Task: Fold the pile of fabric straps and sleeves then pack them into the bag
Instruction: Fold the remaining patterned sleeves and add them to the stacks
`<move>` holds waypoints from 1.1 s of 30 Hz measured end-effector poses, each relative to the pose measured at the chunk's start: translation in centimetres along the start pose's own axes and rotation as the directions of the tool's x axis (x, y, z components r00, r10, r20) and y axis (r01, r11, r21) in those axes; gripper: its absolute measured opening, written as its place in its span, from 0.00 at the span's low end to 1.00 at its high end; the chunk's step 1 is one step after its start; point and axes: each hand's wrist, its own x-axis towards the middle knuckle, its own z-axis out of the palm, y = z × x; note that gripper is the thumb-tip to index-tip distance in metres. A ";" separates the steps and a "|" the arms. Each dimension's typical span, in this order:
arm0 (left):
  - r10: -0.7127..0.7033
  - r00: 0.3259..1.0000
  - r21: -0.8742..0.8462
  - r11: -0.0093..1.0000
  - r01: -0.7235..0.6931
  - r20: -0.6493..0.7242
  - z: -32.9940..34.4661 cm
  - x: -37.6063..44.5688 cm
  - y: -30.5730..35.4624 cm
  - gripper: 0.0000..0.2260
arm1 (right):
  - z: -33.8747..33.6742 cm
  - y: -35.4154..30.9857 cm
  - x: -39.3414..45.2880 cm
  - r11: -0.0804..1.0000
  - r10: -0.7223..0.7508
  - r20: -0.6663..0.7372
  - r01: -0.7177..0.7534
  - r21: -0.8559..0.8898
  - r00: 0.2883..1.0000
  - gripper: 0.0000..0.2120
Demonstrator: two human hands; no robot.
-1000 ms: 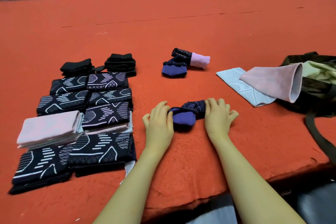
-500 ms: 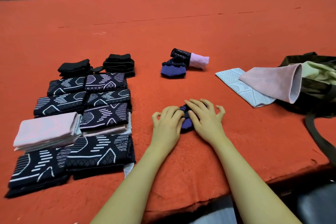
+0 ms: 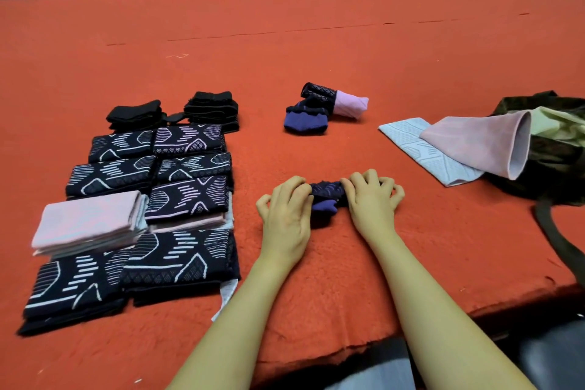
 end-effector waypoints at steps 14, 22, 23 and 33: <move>-0.158 0.986 0.009 0.987 0.159 -0.053 0.3 0.3 -0.9 0.06 | -2.1 -1.4 -2.9 0.926 -0.327 -0.172 0.351 0.137 0.929 0.15; -0.103 0.994 0.130 0.986 0.108 -0.041 0.6 0.5 -0.9 0.07 | -1.7 -1.9 -3.3 0.918 -0.236 -0.064 0.244 0.313 0.970 0.16; -0.099 0.994 0.142 0.984 0.105 -0.044 0.6 0.4 -0.9 0.08 | -1.8 -2.0 -3.2 0.920 -0.225 -0.088 0.241 0.308 0.970 0.15; -0.170 0.979 0.265 0.944 0.194 -0.110 0.5 3.1 0.2 0.11 | -3.9 -3.2 -1.3 0.899 -0.170 -0.118 0.203 0.388 0.978 0.15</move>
